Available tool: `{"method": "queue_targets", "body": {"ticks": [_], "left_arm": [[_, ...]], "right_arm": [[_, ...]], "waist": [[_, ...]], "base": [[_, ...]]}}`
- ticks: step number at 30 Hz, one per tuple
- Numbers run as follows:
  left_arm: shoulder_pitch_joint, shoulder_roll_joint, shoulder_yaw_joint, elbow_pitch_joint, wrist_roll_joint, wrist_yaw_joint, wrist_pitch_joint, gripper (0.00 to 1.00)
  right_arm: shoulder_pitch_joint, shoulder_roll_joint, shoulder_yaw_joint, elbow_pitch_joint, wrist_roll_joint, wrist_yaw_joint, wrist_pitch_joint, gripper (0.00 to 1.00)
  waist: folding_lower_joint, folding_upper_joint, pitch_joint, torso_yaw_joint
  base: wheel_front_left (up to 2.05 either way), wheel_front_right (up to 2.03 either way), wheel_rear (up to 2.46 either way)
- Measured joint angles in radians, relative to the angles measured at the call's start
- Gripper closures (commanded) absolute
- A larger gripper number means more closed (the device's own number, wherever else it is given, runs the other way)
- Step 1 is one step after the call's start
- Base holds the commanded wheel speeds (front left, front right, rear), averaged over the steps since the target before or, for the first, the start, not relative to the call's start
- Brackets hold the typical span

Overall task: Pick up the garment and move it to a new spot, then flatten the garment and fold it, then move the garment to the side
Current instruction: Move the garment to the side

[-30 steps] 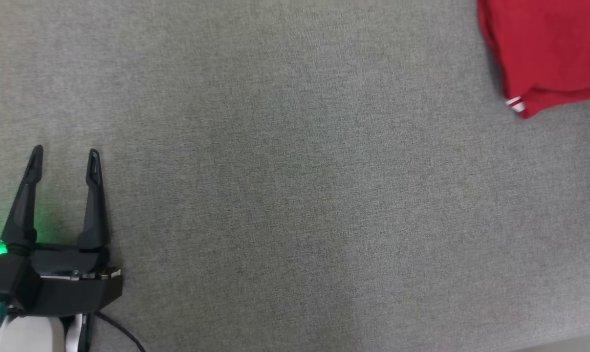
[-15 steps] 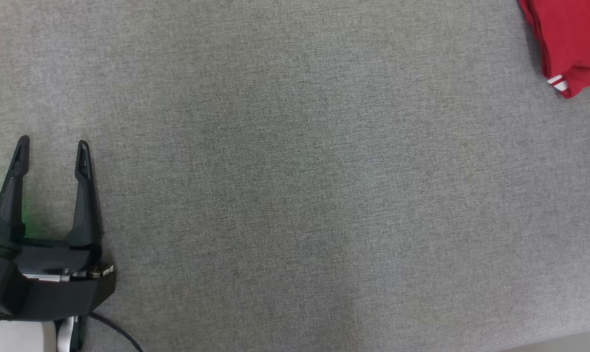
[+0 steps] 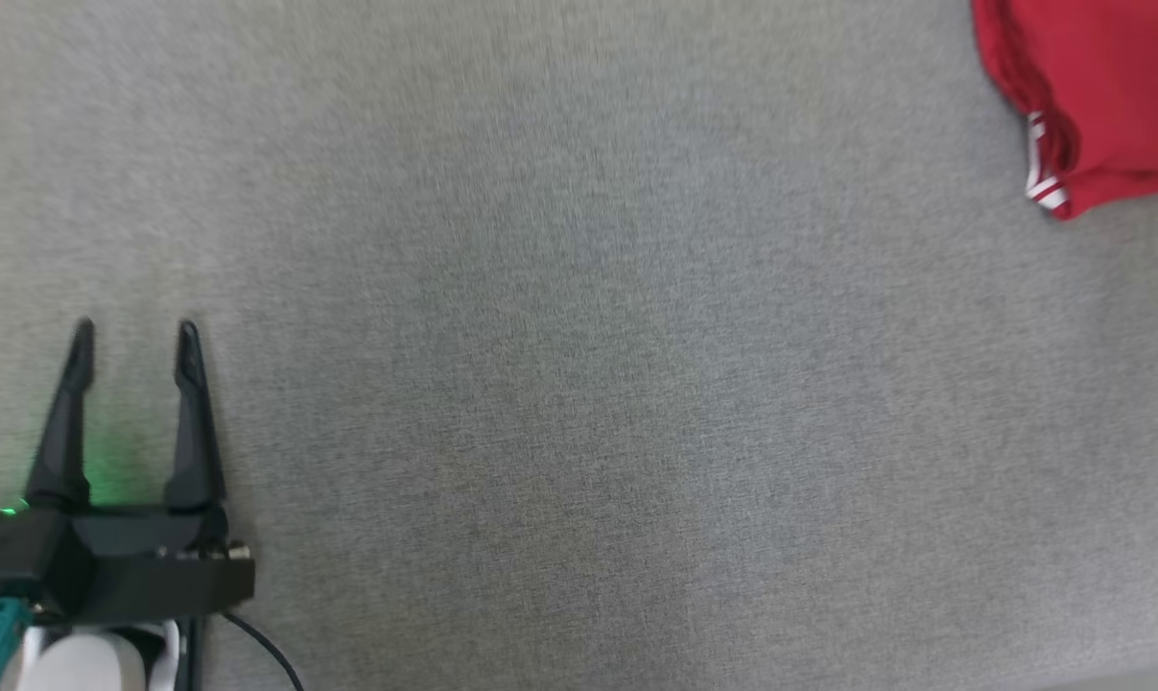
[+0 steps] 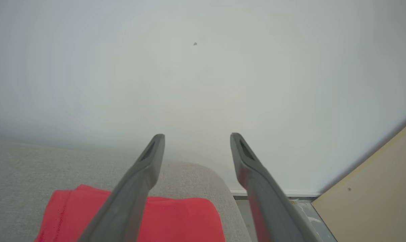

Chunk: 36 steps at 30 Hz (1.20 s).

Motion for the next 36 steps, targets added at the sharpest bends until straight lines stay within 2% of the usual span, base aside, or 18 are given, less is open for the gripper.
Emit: {"method": "queue_targets", "body": {"ticks": [6, 18, 25, 36], "left_arm": [[0.044, -0.030, 0.014, 0.026, -0.007, 0.000, 0.004, 0.00], [0.141, -0.074, 0.036, 0.069, -0.010, -0.001, 0.004, 0.00], [0.165, -0.090, 0.044, 0.084, -0.016, -0.002, 0.004, 0.00], [0.212, -0.102, 0.058, 0.102, -0.014, -0.002, 0.004, 0.00]], "right_arm": [[0.149, 0.080, -0.093, -0.197, -0.009, 0.000, -0.003, 0.00], [0.622, 0.289, -0.241, -0.486, -0.098, 0.000, -0.003, 0.00], [0.852, 0.345, -0.275, -0.626, -0.107, 0.000, -0.004, 0.00], [1.091, 0.428, -0.305, -0.765, -0.105, 0.000, -0.004, 0.00]], "waist": [[-0.0001, 0.0000, -0.085, 0.012], [-0.0002, -0.0001, -0.280, 0.047], [-0.0003, -0.0001, -0.368, 0.078], [-0.0002, -0.0001, -0.452, 0.102]], "base": [[0.00, 0.00, 0.00], [0.00, 0.00, 0.00], [0.00, 0.00, 0.00], [0.00, 0.00, 0.00]]}}
